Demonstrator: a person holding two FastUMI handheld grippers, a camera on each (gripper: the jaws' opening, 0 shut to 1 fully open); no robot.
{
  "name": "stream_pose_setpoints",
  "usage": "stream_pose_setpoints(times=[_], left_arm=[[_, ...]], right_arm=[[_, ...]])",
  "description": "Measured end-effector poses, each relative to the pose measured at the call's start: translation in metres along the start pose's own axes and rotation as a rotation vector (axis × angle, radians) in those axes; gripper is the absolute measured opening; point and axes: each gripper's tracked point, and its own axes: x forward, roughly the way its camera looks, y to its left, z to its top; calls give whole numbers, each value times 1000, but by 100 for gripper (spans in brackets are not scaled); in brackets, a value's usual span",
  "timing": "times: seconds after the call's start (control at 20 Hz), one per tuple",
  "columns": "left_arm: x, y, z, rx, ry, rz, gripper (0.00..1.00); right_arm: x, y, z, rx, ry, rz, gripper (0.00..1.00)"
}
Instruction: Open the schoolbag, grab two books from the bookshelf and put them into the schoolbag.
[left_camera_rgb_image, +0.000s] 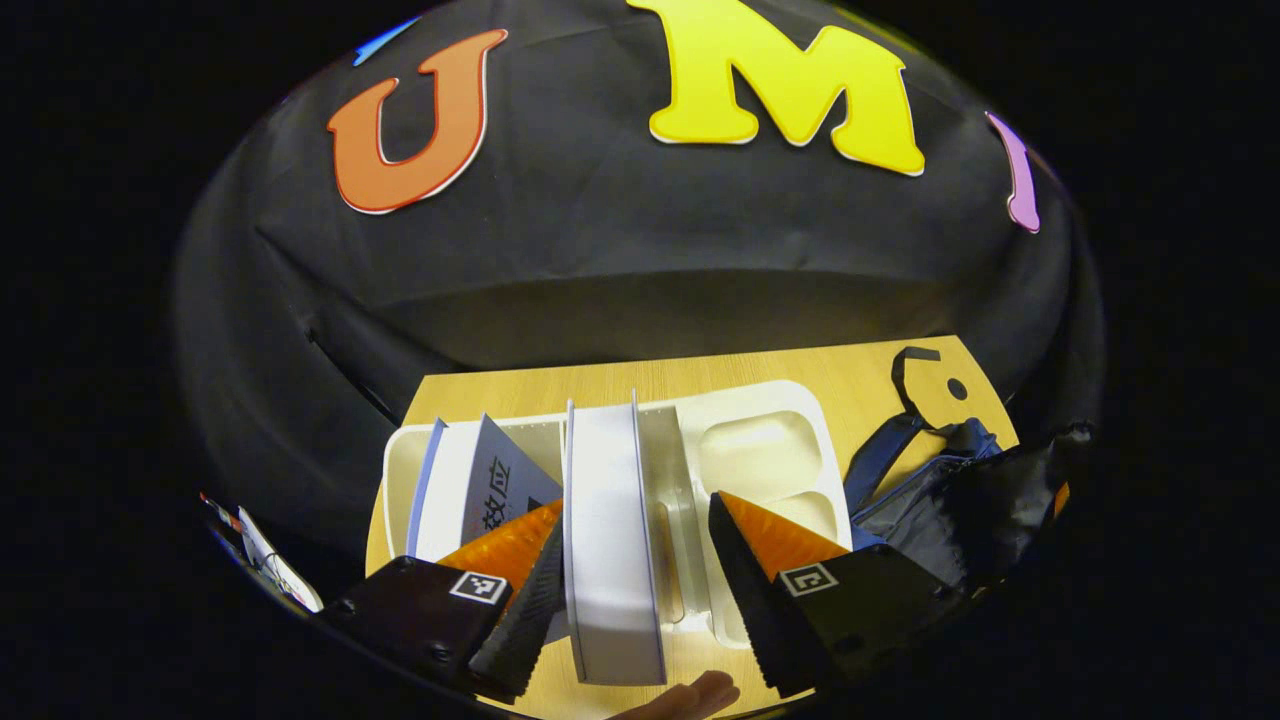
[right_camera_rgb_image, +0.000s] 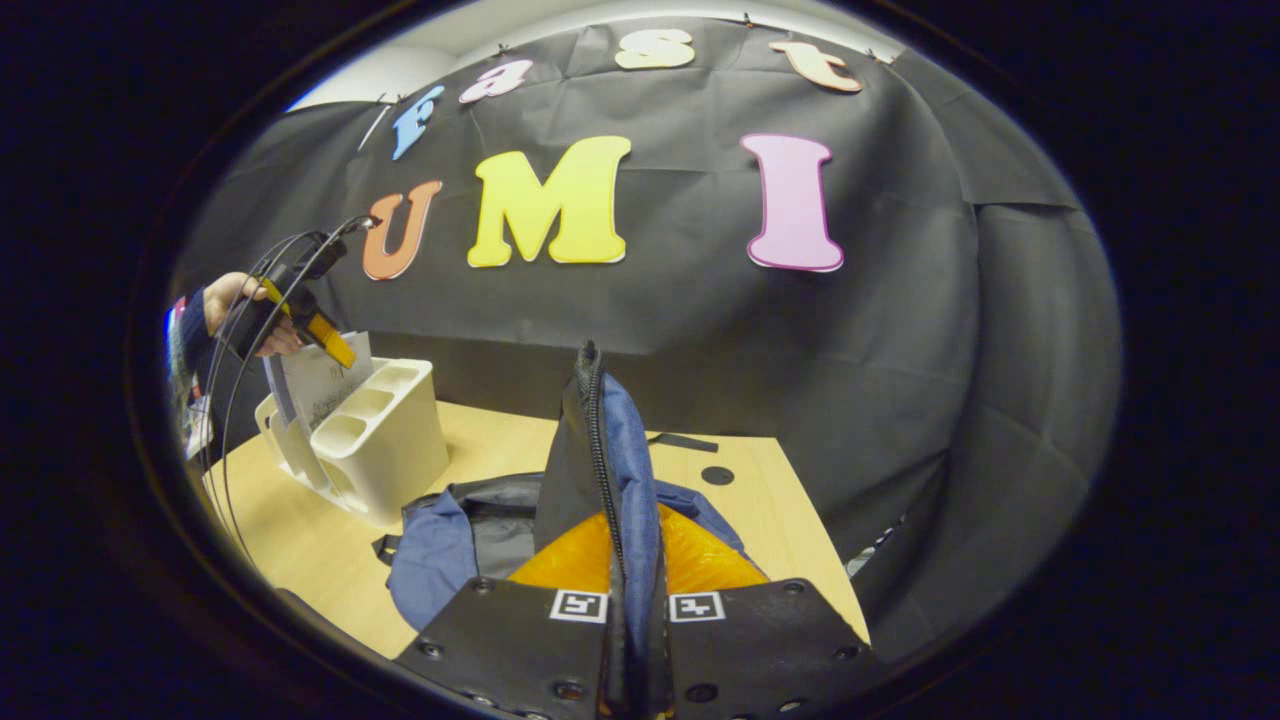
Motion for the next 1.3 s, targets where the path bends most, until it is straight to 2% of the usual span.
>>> stream_pose_setpoints(times=[0.1,0.2,0.25,0.3,0.65,0.75,0.8,1.15,1.3], left_arm=[[9,1,-12,-1,57,-1,78],[13,4,-22,-2,104,4,64],[15,2,-25,-1,119,-14,50],[17,0,-25,-8,119,-24,52],[3,2,-36,-65,106,-33,48],[-4,3,-37,-57,87,-32,48],[-9,3,-39,-54,80,-27,48],[-61,1,-61,-69,35,-39,48],[-84,10,-79,-47,25,7,48]], right_arm=[[1,-1,-3,5,2,2,8],[-1,0,-4,6,1,9,8],[-2,2,-4,5,-5,14,8],[-4,4,-4,0,-10,19,8],[-7,9,-12,-11,-21,22,8],[-7,8,-14,-3,-21,20,6],[-8,7,-15,0,-22,18,8],[-3,12,-23,-14,-11,13,8],[-2,16,-23,-22,-11,14,8]])
